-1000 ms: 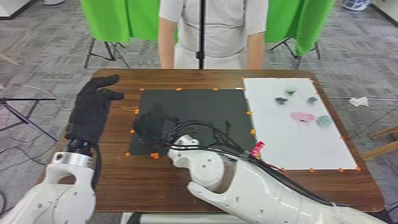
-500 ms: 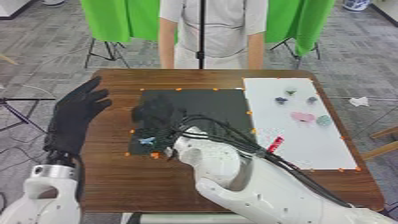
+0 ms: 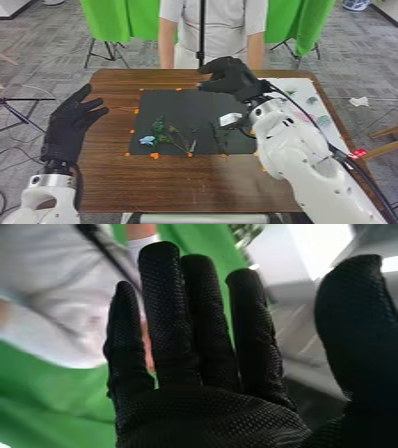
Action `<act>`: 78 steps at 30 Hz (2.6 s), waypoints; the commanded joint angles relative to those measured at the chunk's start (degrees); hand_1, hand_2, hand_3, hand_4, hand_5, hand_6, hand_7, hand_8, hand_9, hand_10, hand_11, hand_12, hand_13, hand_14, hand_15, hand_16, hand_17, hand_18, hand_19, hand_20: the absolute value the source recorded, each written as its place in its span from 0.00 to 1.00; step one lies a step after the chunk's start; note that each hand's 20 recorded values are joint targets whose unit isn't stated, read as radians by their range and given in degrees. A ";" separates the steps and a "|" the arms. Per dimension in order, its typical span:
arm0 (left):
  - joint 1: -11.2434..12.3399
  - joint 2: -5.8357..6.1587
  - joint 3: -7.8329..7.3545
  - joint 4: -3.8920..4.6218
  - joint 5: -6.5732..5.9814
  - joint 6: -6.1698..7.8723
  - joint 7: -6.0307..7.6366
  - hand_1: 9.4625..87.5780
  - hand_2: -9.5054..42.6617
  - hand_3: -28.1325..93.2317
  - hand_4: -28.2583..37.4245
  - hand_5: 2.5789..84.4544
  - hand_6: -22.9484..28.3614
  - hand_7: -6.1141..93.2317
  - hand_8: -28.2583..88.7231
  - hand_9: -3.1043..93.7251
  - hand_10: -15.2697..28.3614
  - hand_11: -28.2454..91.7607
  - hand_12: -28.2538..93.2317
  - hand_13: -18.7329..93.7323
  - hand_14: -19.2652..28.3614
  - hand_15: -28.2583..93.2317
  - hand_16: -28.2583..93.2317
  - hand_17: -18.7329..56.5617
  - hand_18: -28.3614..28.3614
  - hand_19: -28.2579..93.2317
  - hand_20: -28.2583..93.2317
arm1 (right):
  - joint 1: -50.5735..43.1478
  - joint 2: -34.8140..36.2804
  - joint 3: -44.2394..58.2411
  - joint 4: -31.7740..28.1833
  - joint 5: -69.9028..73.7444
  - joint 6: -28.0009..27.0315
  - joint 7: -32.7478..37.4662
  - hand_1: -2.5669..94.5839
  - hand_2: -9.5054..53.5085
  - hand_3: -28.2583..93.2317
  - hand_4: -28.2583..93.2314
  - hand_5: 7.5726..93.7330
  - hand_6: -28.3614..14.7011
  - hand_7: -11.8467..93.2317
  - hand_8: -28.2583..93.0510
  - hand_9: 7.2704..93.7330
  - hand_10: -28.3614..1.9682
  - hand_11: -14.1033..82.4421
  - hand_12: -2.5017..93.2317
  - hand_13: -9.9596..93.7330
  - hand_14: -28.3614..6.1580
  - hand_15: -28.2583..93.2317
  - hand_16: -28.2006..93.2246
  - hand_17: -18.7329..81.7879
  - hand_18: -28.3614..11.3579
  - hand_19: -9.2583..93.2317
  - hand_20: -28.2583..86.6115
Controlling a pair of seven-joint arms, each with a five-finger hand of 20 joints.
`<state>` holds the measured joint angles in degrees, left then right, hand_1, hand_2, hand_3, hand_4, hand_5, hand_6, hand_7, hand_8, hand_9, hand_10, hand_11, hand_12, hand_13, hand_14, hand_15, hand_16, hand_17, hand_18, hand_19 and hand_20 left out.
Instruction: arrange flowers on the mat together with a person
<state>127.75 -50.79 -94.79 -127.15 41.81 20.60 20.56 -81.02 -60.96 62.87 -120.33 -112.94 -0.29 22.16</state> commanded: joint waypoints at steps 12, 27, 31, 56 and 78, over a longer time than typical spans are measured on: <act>0.22 1.20 2.94 2.03 -2.28 1.30 3.13 0.20 0.28 0.89 0.02 0.42 0.55 0.18 0.17 0.42 0.76 0.44 0.31 0.44 0.96 0.63 0.17 0.15 0.97 0.66 0.37 | -31.26 -3.32 32.26 -1.02 48.66 6.07 -10.99 0.31 0.10 0.84 0.00 0.46 0.74 0.27 0.12 0.50 0.50 0.31 0.18 0.53 0.40 0.58 0.33 0.28 0.18 0.61 0.39; 0.17 0.48 3.22 2.51 -1.79 0.47 2.02 0.20 0.28 0.89 0.02 0.42 0.55 0.17 0.16 0.42 0.76 0.44 0.31 0.44 0.96 0.63 0.17 0.15 0.96 0.65 0.37 | -34.39 -3.63 31.53 1.15 53.62 2.85 -13.93 0.26 0.16 0.85 0.00 0.40 0.74 0.26 0.13 0.42 0.52 0.22 0.18 0.47 0.34 0.44 0.36 0.26 0.17 0.55 0.39; 0.09 0.18 3.17 2.47 -1.50 0.28 1.63 0.20 0.28 0.89 0.02 0.42 0.54 0.17 0.17 0.42 0.76 0.44 0.31 0.44 0.96 0.63 0.17 0.15 0.96 0.65 0.37 | -33.88 -3.51 31.13 1.42 53.91 2.64 -14.06 0.25 0.16 0.85 0.00 0.39 0.74 0.26 0.13 0.42 0.52 0.22 0.18 0.47 0.34 0.44 0.37 0.24 0.14 0.56 0.39; 0.31 0.44 3.45 2.32 -1.59 0.52 1.66 0.20 0.28 0.89 0.02 0.42 0.55 0.17 0.17 0.42 0.76 0.44 0.31 0.43 0.97 0.64 0.17 0.15 0.96 0.65 0.38 | -32.25 -3.84 31.33 1.85 54.73 2.36 -13.79 0.24 0.17 0.86 0.00 0.39 0.75 0.26 0.13 0.43 0.53 0.22 0.18 0.47 0.34 0.44 0.38 0.24 0.14 0.56 0.39; 0.71 0.38 3.08 1.98 -1.56 0.64 1.52 0.20 0.28 0.89 0.02 0.42 0.55 0.17 0.17 0.42 0.77 0.44 0.31 0.43 0.97 0.64 0.17 0.15 0.96 0.65 0.38 | -32.29 -3.79 31.20 1.84 54.55 2.28 -13.43 0.24 0.17 0.86 0.00 0.40 0.75 0.26 0.13 0.43 0.52 0.22 0.18 0.47 0.34 0.45 0.38 0.24 0.14 0.56 0.39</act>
<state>127.68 -50.37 -91.62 -125.01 40.36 21.21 22.04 -113.00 -64.60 94.09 -118.29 -58.26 2.21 8.97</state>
